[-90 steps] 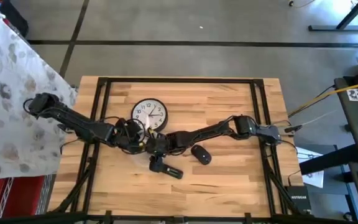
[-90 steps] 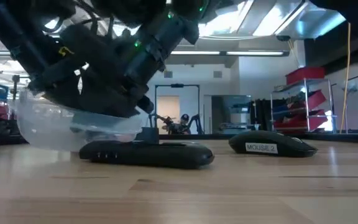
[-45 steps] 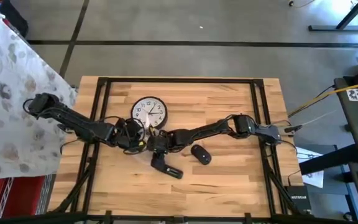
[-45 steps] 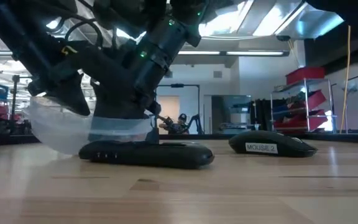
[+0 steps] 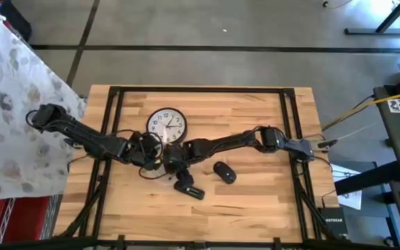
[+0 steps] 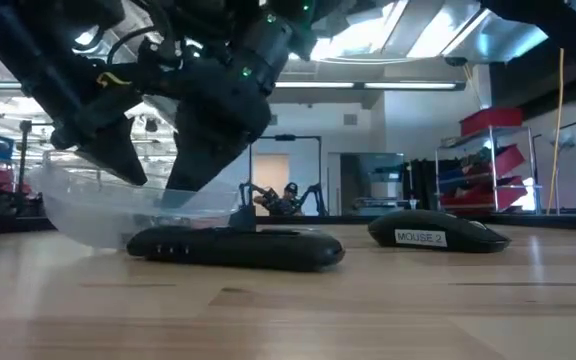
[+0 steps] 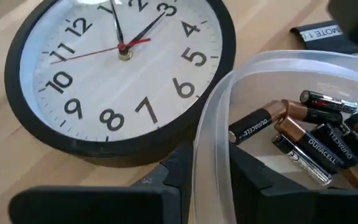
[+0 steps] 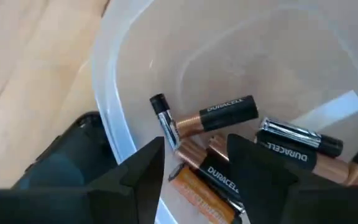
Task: Insert battery
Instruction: Insert the silver battery into the remote control
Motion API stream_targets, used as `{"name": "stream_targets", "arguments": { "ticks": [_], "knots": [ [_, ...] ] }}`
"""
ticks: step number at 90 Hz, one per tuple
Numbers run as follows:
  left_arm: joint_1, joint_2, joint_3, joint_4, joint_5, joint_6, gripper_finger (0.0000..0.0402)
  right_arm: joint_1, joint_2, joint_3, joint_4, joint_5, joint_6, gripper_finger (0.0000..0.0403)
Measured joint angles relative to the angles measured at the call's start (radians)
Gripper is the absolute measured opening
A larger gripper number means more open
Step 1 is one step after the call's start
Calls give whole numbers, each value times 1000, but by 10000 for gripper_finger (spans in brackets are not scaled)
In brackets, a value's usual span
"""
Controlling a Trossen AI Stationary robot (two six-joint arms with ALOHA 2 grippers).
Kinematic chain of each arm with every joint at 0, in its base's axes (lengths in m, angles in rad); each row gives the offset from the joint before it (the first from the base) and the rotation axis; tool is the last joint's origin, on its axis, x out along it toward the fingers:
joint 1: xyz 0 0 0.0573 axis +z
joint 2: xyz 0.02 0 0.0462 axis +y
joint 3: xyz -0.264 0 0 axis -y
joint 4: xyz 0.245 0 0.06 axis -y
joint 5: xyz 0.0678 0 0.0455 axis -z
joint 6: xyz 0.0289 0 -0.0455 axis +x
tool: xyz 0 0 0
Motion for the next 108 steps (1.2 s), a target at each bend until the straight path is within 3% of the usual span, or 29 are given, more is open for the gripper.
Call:
{"name": "stream_targets", "arguments": {
  "ticks": [13, 47, 63, 74, 108],
  "knots": [
    [16, 0, 0, 8, 4, 50, 59, 0, 0, 0, 7, 13, 0, 163],
    [16, -54, 11, -7, 113, 76, 117, -6, -54, 0, -43, 246, 124, 163],
    [16, -57, 11, -6, 116, 50, 118, -36, -48, 0, -16, 118, 306, 163],
    [16, -77, 11, -15, 160, 57, 118, -41, -33, 0, -9, 104, 479, 163],
    [16, -123, 5, -244, 293, -54, 118, -33, -6, -2, 64, 113, 517, 163]
  ]
}}
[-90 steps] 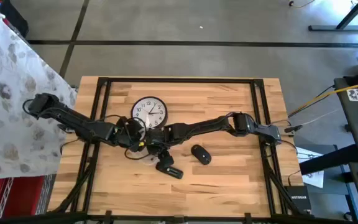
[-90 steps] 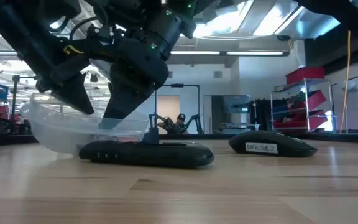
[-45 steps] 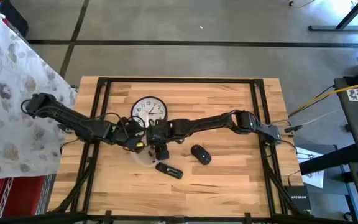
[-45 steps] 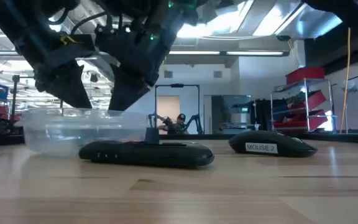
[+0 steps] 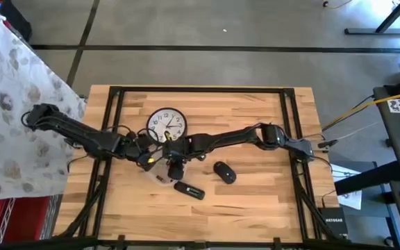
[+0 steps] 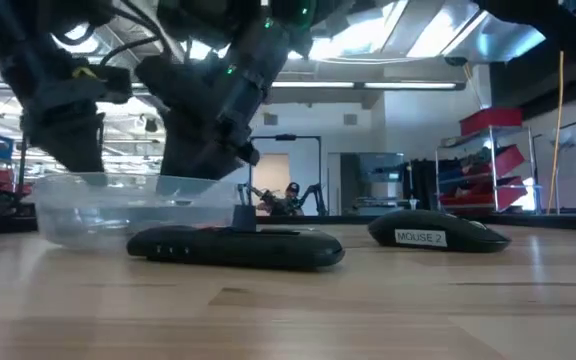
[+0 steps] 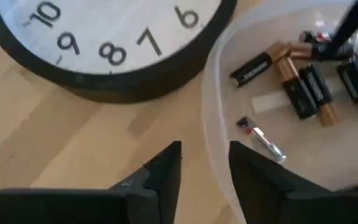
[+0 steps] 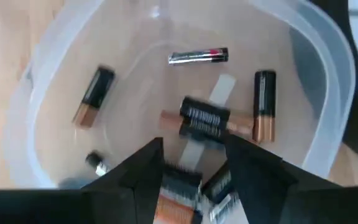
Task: Insert battery
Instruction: Insert the silver battery into the remote control
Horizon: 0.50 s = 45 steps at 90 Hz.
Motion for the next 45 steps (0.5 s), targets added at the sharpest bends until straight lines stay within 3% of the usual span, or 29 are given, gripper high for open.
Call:
{"name": "stream_targets", "arguments": {
  "ticks": [26, 45],
  "knots": [
    [-19, 4, -6, 16, 74, -37, 118, 1, 21, 2, 78, -8, -74, 163],
    [-47, 4, 6, 39, 16, -25, 118, 3, 13, 2, 54, -36, -238, 163]
  ]
}}
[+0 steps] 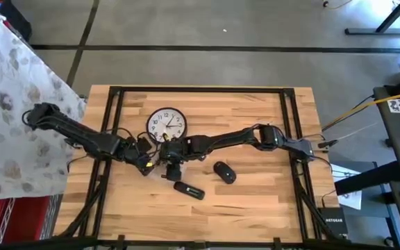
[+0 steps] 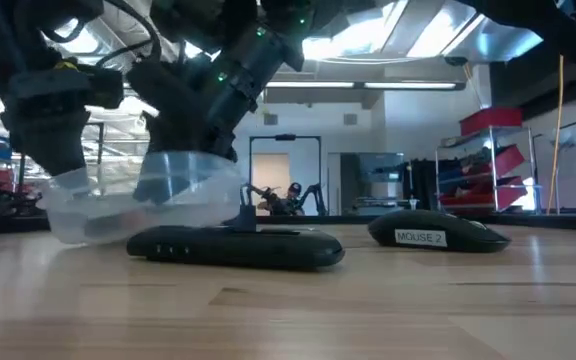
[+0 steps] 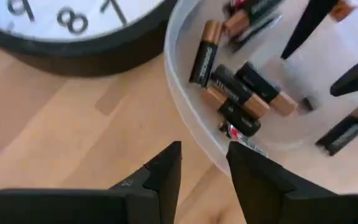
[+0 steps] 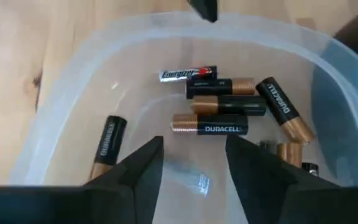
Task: Insert battery
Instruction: Insert the silver battery into the remote control
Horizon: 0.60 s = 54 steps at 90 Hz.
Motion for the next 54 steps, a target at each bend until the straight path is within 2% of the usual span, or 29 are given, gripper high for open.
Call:
{"name": "stream_targets", "arguments": {
  "ticks": [29, 54],
  "knots": [
    [1, 2, 57, -10, -63, 101, 118, 2, -6, 2, -25, -17, -307, 163],
    [5, 4, 104, -13, -77, 188, 118, -3, 29, 7, 61, -17, -358, 163]
  ]
}}
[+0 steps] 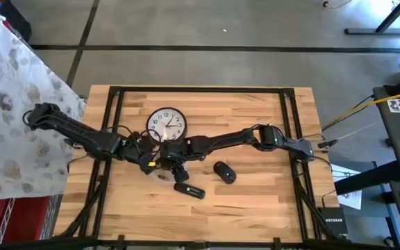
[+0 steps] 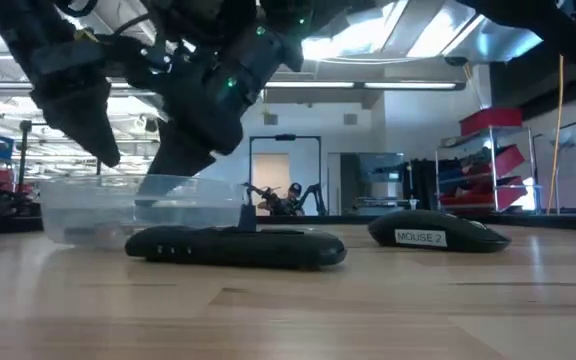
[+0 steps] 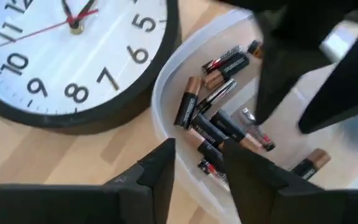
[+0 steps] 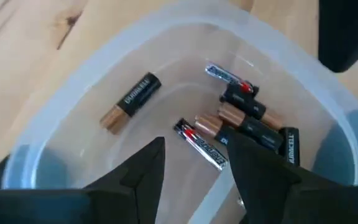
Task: Insert battery
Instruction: Insert the silver battery into the remote control
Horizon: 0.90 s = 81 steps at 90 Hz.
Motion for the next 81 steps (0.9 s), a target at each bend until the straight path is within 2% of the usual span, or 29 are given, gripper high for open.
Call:
{"name": "stream_targets", "arguments": {
  "ticks": [51, 68, 81],
  "knots": [
    [0, 16, -2, -28, -30, 11, 118, -6, 40, -4, -5, -22, -53, 162],
    [-1, 23, -2, -31, -40, 11, 118, -8, 48, -3, -8, 44, -77, 138],
    [-1, 24, -2, -57, -45, 11, 118, -13, 49, -4, -15, 21, -78, 118]
  ]
}}
